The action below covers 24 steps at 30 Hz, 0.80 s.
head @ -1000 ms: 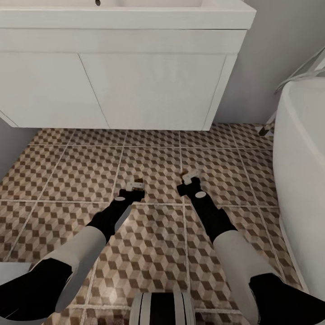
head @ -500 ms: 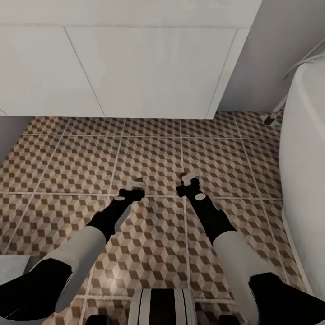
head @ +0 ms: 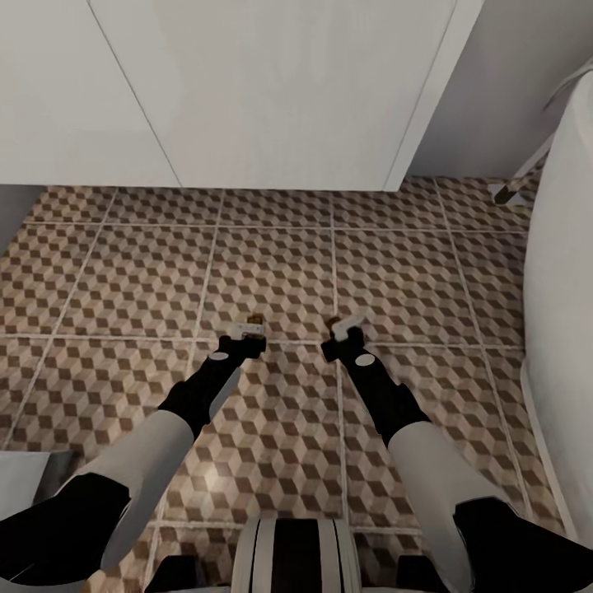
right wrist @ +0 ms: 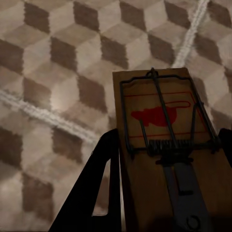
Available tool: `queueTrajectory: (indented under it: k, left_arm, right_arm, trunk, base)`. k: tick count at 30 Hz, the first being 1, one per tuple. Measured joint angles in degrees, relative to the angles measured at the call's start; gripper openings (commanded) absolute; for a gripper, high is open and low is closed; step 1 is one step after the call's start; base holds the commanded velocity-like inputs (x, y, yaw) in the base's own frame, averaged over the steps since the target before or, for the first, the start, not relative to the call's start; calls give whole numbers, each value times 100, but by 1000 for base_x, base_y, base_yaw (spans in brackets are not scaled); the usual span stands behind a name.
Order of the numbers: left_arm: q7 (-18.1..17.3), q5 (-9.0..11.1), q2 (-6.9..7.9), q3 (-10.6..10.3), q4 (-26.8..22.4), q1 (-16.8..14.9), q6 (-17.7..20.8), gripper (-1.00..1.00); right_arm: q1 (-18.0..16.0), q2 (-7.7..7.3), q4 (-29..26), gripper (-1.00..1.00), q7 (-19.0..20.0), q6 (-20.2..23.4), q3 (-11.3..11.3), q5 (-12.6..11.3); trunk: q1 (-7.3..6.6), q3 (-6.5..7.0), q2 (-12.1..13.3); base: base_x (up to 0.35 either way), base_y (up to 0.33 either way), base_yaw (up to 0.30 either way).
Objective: Take the four mousetraps from the cabinet in the bathroom and place them on the bathroom floor. Make sure all four end up on the same floor surface, and ensure that at least two of them are either under or directly next to the same bathroom sink.
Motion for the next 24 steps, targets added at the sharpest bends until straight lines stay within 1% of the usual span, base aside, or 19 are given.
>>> queueTrajectory:
  k: [10, 14, 16, 19, 24]
  left_arm:
    - [6, 2, 1, -2, -111, 8, 2, -100]
    - [6, 0, 1, -4, -253, 13, -3, -100]
    - [7, -4, 1, -6, -420, 20, -3, -100]
    - [7, -6, 2, -9, -603, 37, -3, -100]
    - [21, -7, 7, -15, -1181, 94, 5, -100]
  right_arm:
    - [12, 0, 1, -100, -10, -62, 0, 3]
    - [22, 0, 7, -100, -22, -475, 1, 8]
    - [27, 0, 55, -100, -32, -676, 2, 9]
    - [29, 0, 165, -100, -51, -764, 4, 14]
    - [31, 0, 258, -100, -230, -820, -2, 25]
  trunk:
    - [26, -302, -13]
    - [25, -309, -14]
    - [25, -309, -14]
    - [25, -310, -14]
    - [25, -310, -14]
  base:
    - [0, 0, 0]
    - [0, 0, 0]
    - [0, 0, 0]
    - [0, 0, 0]
    - [0, 0, 0]
